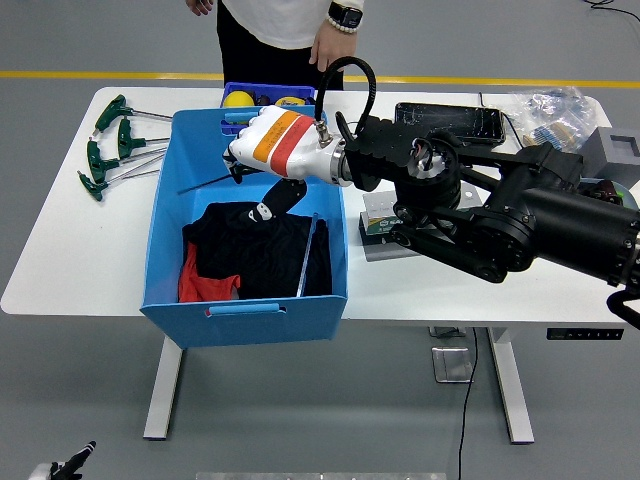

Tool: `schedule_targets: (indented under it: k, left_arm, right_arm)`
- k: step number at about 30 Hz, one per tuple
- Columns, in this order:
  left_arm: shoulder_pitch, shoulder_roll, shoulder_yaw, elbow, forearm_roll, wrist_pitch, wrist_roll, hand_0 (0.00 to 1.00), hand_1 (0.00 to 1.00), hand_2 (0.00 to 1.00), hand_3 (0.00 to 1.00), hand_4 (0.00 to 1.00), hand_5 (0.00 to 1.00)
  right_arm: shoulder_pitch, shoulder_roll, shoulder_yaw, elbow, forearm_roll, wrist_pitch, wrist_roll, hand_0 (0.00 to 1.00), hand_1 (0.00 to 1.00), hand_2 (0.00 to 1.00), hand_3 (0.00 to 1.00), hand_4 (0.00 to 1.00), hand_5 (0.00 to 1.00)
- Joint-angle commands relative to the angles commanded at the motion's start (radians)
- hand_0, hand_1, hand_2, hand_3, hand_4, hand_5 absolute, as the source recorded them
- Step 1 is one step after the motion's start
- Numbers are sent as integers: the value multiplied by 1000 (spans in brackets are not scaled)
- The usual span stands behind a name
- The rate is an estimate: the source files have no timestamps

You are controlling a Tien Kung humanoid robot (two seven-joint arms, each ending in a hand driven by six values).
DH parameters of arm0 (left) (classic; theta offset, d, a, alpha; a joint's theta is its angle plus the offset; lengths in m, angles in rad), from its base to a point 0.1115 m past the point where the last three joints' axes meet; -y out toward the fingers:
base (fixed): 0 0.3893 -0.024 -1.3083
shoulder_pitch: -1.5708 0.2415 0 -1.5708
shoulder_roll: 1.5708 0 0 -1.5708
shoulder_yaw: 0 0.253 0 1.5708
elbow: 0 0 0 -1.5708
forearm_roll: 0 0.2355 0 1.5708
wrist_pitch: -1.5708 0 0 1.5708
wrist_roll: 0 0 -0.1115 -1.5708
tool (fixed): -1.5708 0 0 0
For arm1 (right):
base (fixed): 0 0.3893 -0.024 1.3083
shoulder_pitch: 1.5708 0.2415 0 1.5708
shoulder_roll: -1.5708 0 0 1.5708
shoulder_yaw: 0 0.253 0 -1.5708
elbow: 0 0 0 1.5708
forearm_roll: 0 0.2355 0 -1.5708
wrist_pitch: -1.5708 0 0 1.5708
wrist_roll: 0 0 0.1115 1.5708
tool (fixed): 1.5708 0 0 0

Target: Lift tool from toolbox,place it in box,lift tool from toolbox,place it in box

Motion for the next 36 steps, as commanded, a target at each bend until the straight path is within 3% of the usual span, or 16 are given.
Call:
schedule_targets:
  k: [1,6,7,19,29,34,36]
  left_arm:
    - [1,0,-1,0,1,0,0,713,771,776,760,783,766]
    - [4,-2,-6,0,3,-1,1,713,771,776,760,783,766]
    - [5,-2,-7,0,4,-1,1,714,771,777,760,781,766]
    - [7,-8,-11,0,-3,0,-1,716,771,778,760,777,763]
    - [10,-14,-38,0,10,0,-3,721,771,779,760,776,762]
    - [13,-19,-38,0,5,0,-3,721,770,779,760,775,762]
    - [13,-20,-32,0,0,-1,-3,721,770,779,760,775,762]
  right_arm:
    - [-2,-1,2,-2,-3,-2,0,688,699,790,795,900,612]
    - [-13,-12,5,-12,5,-9,-2,688,699,790,795,900,612]
    - [-16,-14,5,-12,8,-9,-2,728,726,826,853,907,595]
    - [-46,-52,34,-2,-4,5,-8,751,743,836,862,936,611]
    - [-108,-158,180,46,2,-11,-11,755,748,840,866,942,605]
    - [-139,-174,260,68,176,-4,-11,763,759,850,867,945,601]
    - [-157,-201,308,96,254,-8,4,763,759,850,867,945,601]
